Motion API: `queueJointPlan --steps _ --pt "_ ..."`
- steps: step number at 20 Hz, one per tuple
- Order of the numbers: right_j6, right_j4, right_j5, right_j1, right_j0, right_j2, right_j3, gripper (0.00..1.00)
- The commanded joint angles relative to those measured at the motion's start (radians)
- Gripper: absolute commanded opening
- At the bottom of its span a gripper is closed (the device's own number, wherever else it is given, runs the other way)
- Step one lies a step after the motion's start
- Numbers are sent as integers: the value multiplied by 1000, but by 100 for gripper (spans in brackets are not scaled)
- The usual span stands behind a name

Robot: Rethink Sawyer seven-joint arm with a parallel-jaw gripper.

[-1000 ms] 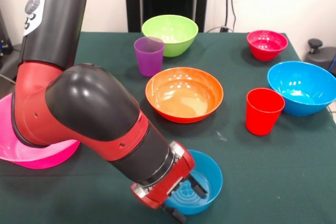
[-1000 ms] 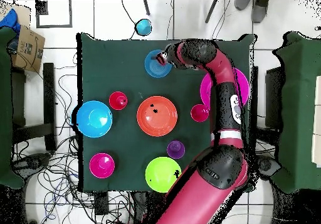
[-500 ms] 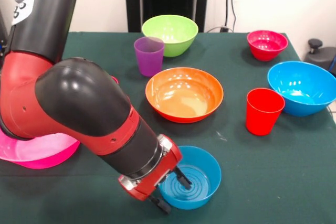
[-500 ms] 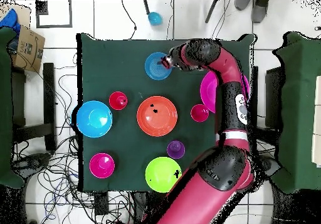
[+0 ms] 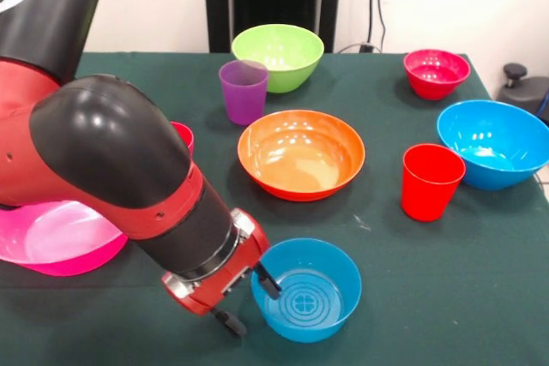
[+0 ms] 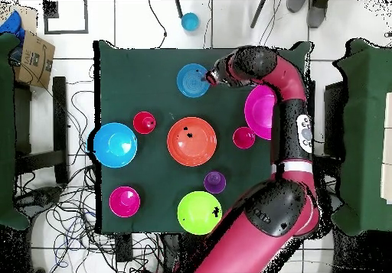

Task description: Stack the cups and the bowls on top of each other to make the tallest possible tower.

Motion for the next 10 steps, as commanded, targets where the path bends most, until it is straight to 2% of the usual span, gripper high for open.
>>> queueJointPlan --steps 1,4,10 --pt "-315 -90 121 -7 -5 -103 49 100" --pt "-300 -81 92 -4 -10 -103 72 100" --pt "-333 -87 70 18 -25 -99 77 100"
